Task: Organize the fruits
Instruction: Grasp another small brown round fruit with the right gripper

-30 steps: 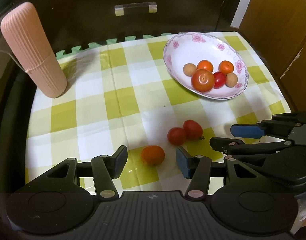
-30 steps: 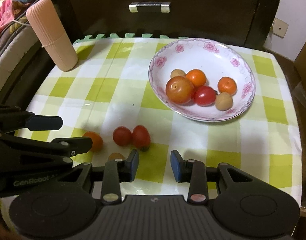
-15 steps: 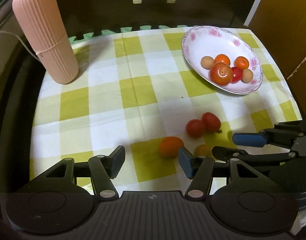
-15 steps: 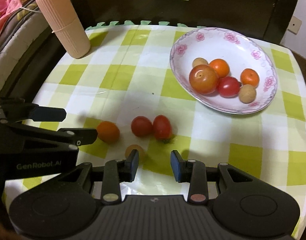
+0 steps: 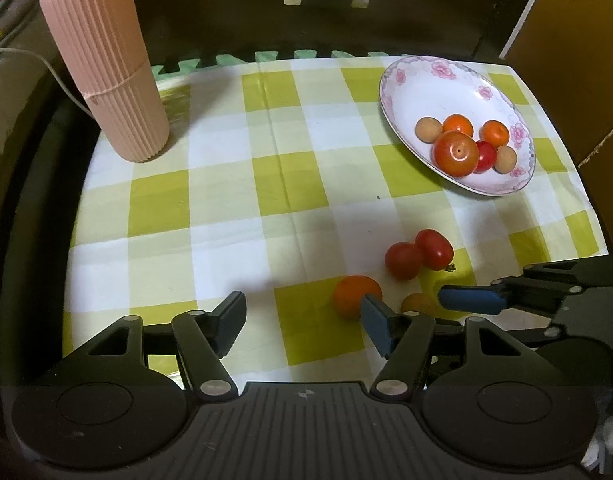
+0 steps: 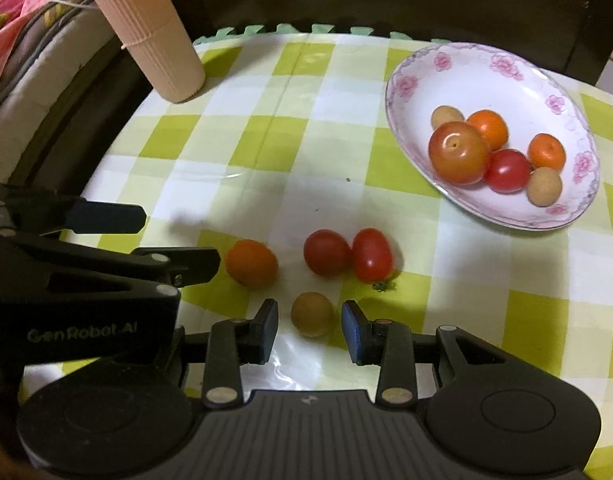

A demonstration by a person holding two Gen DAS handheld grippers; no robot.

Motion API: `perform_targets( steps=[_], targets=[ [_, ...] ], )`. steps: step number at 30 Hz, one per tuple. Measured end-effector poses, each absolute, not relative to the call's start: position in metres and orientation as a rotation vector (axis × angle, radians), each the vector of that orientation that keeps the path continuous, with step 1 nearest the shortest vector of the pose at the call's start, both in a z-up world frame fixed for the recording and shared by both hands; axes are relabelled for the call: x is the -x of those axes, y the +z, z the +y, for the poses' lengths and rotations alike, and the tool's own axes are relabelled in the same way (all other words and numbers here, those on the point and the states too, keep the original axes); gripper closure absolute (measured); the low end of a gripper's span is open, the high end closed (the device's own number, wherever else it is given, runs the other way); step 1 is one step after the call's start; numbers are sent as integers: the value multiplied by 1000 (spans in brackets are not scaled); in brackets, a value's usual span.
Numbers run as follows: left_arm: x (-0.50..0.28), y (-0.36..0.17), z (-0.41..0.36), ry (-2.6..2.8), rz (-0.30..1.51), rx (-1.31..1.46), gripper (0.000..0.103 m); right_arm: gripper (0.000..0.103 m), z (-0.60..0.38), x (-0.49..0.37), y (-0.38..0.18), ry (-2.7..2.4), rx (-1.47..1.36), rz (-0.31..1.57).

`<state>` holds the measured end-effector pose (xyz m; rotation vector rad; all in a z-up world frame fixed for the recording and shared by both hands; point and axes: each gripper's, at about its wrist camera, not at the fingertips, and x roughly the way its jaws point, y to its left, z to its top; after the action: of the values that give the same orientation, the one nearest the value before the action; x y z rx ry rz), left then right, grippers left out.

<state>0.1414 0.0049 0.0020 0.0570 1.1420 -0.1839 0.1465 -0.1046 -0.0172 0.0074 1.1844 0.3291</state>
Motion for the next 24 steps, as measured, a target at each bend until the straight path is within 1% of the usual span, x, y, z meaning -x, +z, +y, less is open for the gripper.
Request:
perform_targets(
  steps=[6,8,9,20,24],
  targets=[
    [-143,-3,1,-195,1158,-66,32,70,-105,-148,-24,323,31,1193],
    [-145,-5,-2,-201,1161,-68,32,75,-106,-147,-25,329,36,1191],
    [-146,-6,-3,-203,1164,-68,32,79,-106,-147,-24,333,36,1188],
    [-157,-19,-20,-229,1198,-86,32,79,-118,-141,-19,308,62,1180],
    [-161,-23,-27,-237,1203,-101,35,79,-129,-139,-19,280,62,1180]
  ],
)
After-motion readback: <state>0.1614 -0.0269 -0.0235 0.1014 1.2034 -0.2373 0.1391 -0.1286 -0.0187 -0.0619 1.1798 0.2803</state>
